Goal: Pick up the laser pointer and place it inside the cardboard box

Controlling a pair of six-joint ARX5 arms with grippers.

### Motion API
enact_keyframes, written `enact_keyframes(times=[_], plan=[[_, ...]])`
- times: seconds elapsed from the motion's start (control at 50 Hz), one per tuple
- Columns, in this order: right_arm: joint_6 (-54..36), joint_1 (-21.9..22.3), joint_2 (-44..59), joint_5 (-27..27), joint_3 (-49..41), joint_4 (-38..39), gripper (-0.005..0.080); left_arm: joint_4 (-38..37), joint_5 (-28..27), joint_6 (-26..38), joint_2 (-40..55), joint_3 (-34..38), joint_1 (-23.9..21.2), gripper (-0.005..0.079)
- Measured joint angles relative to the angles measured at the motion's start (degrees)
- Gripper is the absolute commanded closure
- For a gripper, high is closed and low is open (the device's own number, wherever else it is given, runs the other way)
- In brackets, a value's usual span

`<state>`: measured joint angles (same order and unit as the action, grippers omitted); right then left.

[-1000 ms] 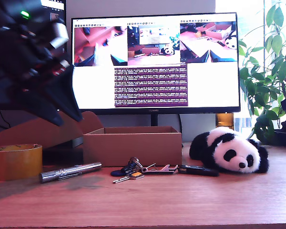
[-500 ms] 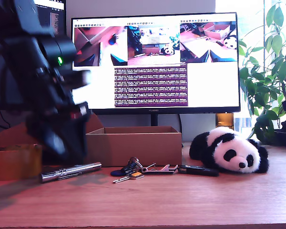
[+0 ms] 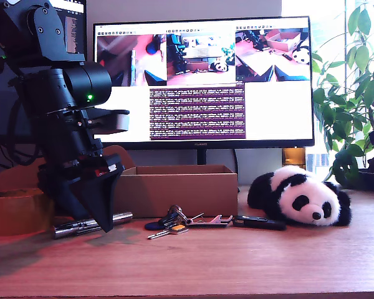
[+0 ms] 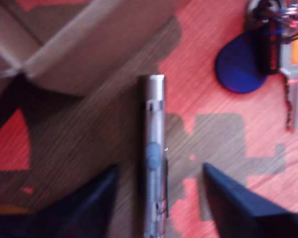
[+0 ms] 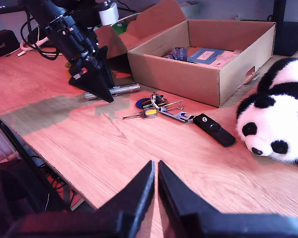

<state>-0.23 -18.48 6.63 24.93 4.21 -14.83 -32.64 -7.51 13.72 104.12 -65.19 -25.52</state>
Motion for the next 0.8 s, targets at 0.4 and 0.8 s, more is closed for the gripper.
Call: enact_keyframes(times=[0.4,0.8], plan=[[0.00,0.00,0.00,0.00,0.00,0.20,0.0762,-0.83,0.04,0.48,0.26,-0.39,0.00,0.0601],[0.00,0.00,0.00,0.00,0.00,0.20,0.0762,-6.71,-3.39,1.97,0.28,-2.21,-0.07,0.0600]])
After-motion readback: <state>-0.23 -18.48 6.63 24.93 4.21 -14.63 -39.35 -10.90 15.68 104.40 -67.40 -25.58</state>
